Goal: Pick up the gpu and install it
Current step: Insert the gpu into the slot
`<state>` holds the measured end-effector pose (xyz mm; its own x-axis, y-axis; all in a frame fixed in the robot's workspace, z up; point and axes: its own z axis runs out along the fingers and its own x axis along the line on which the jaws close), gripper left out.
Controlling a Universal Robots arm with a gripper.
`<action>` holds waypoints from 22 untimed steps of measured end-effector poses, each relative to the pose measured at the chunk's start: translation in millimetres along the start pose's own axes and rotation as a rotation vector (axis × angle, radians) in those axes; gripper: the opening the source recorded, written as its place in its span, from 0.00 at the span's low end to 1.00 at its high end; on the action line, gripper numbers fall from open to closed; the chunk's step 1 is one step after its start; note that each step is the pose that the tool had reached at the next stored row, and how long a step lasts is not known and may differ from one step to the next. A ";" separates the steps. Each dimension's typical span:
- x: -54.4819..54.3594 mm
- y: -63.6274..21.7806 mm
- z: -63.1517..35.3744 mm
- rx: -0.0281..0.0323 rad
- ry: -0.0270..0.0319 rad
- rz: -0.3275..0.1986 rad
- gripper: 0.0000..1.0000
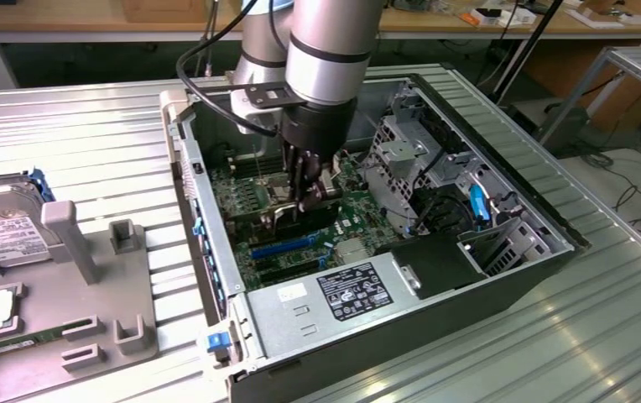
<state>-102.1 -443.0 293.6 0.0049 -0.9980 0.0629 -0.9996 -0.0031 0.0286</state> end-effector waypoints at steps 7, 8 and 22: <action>-0.1 3.6 1.1 0.0041 0.0000 0.000 0.27; -0.1 3.6 1.1 0.0040 0.0001 0.000 0.27; -0.2 4.4 3.1 0.0052 0.0001 0.000 0.27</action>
<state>-106.5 -443.0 290.7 0.0045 -0.9980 0.0630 -0.9997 -0.0031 0.0234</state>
